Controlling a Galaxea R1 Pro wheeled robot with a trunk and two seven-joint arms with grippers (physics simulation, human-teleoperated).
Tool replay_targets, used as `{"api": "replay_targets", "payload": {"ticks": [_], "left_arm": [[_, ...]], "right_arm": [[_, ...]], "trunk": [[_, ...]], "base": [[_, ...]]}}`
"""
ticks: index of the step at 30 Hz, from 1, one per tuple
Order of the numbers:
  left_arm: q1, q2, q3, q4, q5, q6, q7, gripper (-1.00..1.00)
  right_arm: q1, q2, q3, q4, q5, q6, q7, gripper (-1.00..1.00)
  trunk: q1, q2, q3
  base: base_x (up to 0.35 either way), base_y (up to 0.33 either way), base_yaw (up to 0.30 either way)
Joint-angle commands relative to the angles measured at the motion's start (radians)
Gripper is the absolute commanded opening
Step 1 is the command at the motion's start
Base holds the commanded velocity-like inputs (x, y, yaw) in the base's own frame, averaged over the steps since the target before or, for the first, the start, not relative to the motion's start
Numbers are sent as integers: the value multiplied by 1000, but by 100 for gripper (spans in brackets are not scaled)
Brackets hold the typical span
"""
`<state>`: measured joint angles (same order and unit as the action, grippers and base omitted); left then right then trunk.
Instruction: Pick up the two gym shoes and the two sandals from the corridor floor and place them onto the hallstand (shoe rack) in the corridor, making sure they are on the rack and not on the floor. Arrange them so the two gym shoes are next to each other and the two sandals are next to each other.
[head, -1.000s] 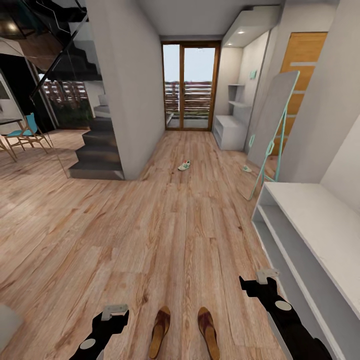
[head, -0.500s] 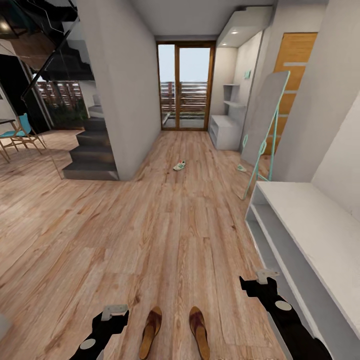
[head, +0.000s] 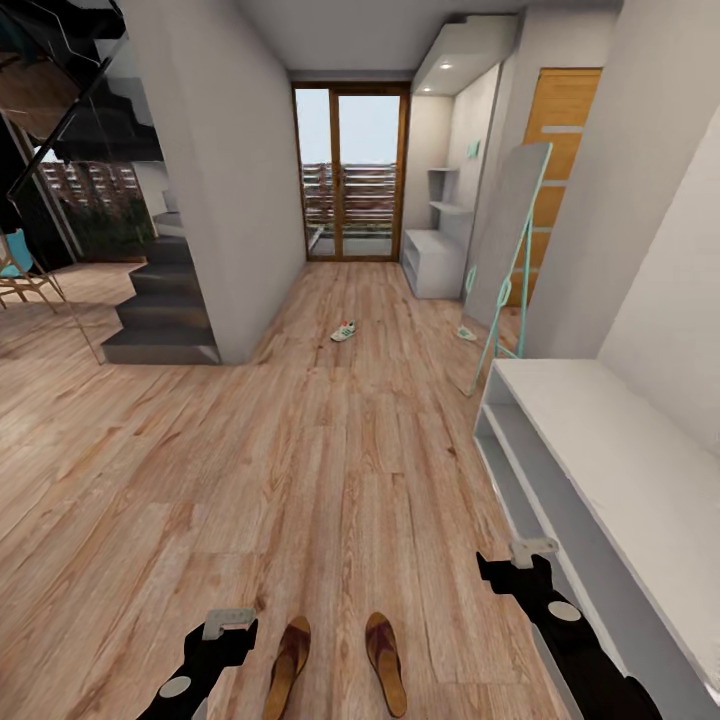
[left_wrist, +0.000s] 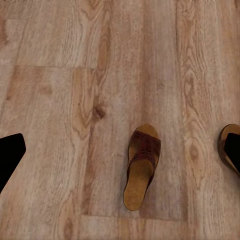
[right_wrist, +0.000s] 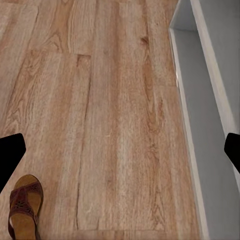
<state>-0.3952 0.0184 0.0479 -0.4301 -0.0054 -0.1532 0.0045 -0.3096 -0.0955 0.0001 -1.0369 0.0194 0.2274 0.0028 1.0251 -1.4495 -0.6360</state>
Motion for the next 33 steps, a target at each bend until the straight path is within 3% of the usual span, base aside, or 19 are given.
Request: {"api": "replay_targets", "payload": {"ticks": [1,6,33], "left_arm": [[-1,0,1,0,-1,-3,0,100],[-1,0,1,0,1,-3,0,100],[-1,0,0,4,4,-3,0,100]], "right_arm": [[0,0,0,-2,2,6,0,100],[0,1,1,-2,2,6,0,100],[0,2,-3,-2,2,6,-1,100]], "trunk": [[0,0,-1],[0,0,-1],[103,-189,-85]], "base": [[0,-4,-21],[0,-2,-11],[0,0,-1]]}}
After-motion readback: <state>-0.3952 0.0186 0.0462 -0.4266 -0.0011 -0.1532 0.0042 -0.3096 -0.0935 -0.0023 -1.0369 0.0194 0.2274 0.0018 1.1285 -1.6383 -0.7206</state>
